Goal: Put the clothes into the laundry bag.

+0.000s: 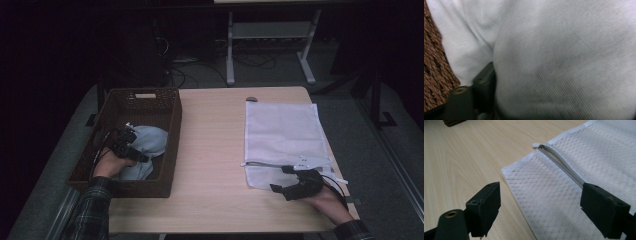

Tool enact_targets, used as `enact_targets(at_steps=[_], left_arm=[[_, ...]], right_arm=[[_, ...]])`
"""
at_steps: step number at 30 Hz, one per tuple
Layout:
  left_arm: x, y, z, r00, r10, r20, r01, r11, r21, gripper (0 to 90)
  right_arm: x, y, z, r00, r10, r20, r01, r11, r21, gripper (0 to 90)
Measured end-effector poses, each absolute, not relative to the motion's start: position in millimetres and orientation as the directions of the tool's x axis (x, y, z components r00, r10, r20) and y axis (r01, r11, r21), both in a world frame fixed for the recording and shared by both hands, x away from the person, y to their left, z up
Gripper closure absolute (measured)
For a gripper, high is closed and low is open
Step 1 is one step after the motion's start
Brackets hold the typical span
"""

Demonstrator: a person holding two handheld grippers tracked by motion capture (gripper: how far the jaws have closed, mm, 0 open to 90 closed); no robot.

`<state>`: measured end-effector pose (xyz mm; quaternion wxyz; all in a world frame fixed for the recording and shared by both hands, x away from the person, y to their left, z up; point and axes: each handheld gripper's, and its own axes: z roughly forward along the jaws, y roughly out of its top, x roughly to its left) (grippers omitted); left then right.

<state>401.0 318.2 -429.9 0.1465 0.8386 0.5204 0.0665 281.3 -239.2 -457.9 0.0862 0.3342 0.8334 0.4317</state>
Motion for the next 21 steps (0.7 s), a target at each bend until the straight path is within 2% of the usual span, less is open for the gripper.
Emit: enact_targets(at_steps=[6,8,21], left_arm=[[400,320,-424,0.433,0.899,-0.067,0.867,-0.396,0.302,54.4],[400,320,-423,0.431,0.900,-0.073,0.870,-0.392,0.298,57.7],[400,322,-412,0.422,0.902,-0.096,0.861,-0.365,0.356,60.0]], right_arm=[[282,-238,-459,-0.765,0.629,0.139,0.480,0.412,0.775,16.5],[281,-238,-459,-0.766,0.628,0.140,0.480,0.412,0.775,16.5],[282,-239,-458,-0.762,0.630,0.149,0.484,0.402,0.778,16.5]])
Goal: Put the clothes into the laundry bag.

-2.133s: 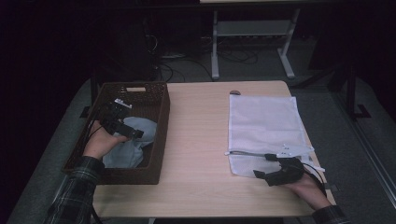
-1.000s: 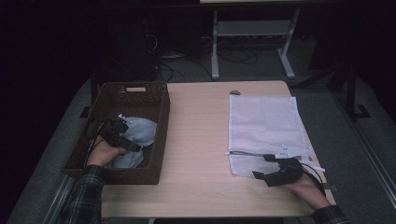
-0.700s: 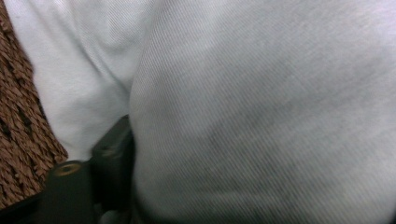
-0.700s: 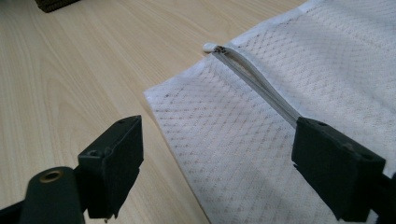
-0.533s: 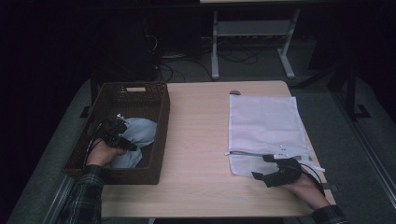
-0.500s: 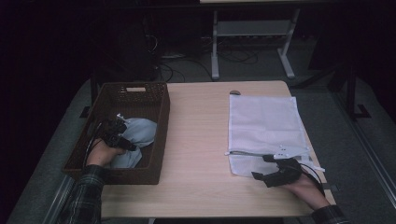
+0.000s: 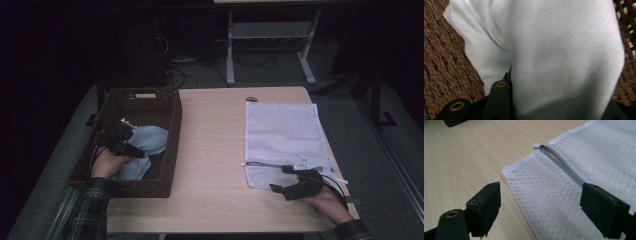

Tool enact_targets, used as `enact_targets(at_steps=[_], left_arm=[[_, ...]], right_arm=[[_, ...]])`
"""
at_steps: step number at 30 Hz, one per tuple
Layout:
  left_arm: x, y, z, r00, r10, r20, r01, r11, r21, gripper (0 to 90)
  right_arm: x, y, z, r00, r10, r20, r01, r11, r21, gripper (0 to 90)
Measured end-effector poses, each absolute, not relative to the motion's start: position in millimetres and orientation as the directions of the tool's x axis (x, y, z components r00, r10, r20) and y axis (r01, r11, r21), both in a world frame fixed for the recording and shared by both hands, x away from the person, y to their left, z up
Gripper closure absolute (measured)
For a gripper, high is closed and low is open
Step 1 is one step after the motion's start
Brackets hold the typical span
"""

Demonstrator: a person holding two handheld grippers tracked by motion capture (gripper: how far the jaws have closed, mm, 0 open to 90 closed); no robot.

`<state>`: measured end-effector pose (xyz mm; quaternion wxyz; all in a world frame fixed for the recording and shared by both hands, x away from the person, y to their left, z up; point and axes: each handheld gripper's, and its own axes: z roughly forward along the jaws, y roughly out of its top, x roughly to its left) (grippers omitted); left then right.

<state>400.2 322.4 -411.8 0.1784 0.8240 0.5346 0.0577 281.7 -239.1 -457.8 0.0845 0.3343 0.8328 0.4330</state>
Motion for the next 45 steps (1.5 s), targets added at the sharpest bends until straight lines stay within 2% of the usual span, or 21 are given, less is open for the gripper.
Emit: enact_targets(at_steps=[11,35,45], left_arm=[[400,324,-399,0.414,0.904,-0.109,0.855,-0.344,0.388,60.3],[392,328,-329,0.430,0.896,-0.106,0.802,-0.326,0.501,60.3],[386,313,-310,0.473,0.873,-0.119,0.772,-0.346,0.533,60.3]], right_arm=[[282,-240,-457,-0.758,0.635,0.151,0.487,0.396,0.778,16.5],[282,-241,-456,-0.757,0.636,0.153,0.484,0.388,0.784,16.5],[282,-241,-457,-0.756,0.636,0.152,0.484,0.389,0.784,16.5]])
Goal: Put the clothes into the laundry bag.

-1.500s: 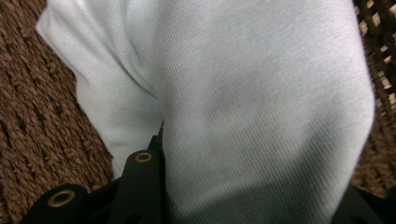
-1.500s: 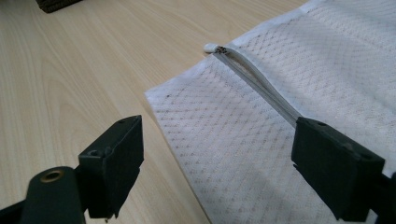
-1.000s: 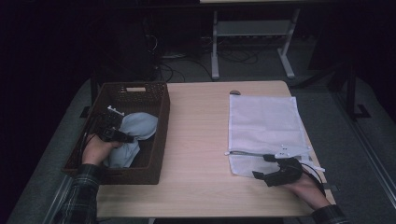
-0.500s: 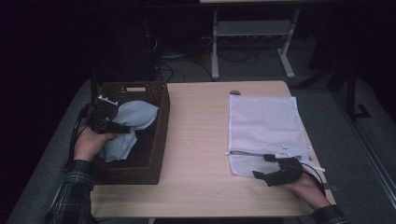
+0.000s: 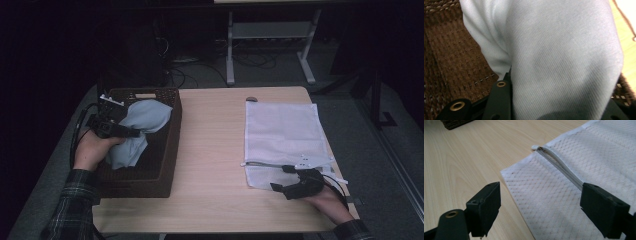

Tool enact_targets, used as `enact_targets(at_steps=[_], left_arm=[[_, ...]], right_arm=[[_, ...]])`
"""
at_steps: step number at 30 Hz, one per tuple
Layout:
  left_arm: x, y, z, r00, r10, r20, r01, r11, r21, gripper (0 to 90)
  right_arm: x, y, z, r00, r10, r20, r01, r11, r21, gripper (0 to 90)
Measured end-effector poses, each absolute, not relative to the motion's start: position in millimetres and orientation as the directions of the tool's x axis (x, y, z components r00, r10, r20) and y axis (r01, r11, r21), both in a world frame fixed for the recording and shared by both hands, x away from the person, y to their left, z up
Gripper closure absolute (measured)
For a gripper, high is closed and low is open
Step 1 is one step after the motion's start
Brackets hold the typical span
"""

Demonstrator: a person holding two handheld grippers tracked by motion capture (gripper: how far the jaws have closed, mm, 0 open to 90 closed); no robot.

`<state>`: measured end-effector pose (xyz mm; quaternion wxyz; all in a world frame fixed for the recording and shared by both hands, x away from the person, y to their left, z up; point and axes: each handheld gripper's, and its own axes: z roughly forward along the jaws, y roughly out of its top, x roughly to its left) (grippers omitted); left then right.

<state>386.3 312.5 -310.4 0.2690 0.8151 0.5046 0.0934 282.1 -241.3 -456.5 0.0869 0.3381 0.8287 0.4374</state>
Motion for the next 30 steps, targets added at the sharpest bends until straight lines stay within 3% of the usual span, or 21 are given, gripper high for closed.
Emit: enact_targets(at_steps=[30], left_arm=[[379,217,-270,0.644,0.759,-0.092,0.643,-0.472,0.603,60.1]], right_arm=[[282,-245,-455,-0.752,0.641,0.154,0.483,0.376,0.791,16.5]])
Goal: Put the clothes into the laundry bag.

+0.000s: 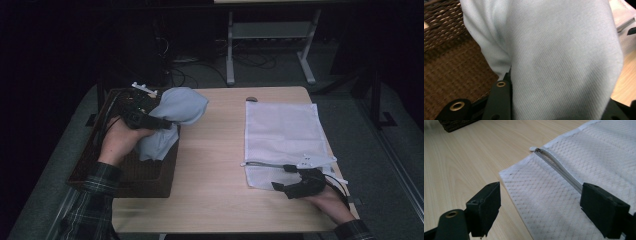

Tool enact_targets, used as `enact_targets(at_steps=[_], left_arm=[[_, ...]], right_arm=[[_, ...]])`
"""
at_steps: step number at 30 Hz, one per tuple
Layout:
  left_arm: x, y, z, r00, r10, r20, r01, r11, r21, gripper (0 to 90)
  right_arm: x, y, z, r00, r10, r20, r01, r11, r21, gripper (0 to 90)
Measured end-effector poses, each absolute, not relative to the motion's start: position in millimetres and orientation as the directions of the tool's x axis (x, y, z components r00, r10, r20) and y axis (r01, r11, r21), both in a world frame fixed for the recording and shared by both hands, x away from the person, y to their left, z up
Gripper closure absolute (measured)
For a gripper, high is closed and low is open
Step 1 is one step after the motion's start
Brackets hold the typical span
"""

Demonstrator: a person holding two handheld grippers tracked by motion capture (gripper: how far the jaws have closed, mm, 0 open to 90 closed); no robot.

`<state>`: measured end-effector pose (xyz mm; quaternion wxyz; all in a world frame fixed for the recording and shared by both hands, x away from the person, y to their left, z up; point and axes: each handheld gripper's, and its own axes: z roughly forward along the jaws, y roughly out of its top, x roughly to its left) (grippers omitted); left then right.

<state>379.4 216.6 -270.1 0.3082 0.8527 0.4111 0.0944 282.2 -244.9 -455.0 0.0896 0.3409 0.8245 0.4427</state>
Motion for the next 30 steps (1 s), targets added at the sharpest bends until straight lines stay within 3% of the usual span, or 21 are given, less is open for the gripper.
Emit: enact_targets(at_steps=[15,30], left_arm=[[375,165,-284,0.696,0.709,-0.109,0.616,-0.513,0.598,60.1],[372,121,-322,0.701,0.704,-0.116,0.626,-0.528,0.573,60.0]], right_arm=[[282,-245,-454,-0.754,0.638,0.156,0.481,0.374,0.793,16.5],[282,-246,-454,-0.756,0.636,0.153,0.477,0.375,0.795,16.5]])
